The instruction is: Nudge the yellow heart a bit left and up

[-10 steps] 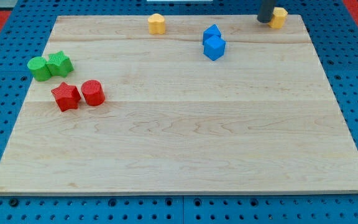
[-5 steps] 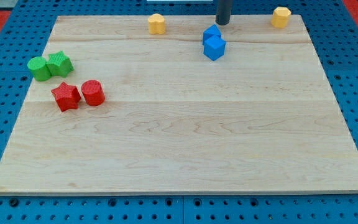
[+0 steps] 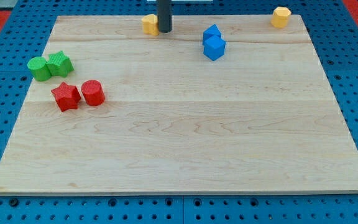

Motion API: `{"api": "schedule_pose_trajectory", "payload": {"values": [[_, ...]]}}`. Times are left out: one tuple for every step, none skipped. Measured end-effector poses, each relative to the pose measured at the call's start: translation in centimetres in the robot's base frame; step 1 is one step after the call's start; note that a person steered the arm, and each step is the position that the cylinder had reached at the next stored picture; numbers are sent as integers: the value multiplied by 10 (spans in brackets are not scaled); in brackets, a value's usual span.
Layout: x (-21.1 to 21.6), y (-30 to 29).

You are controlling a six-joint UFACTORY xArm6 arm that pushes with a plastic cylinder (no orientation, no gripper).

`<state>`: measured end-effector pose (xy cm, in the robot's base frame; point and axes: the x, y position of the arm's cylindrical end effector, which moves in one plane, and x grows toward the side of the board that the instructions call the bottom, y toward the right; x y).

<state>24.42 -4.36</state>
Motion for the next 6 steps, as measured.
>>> {"api": "schedule_pose_trajectory", "payload": {"values": [[27,-7],[48,-6],[62,-29],[52,-48],[28,-48],[15,-36]]}}
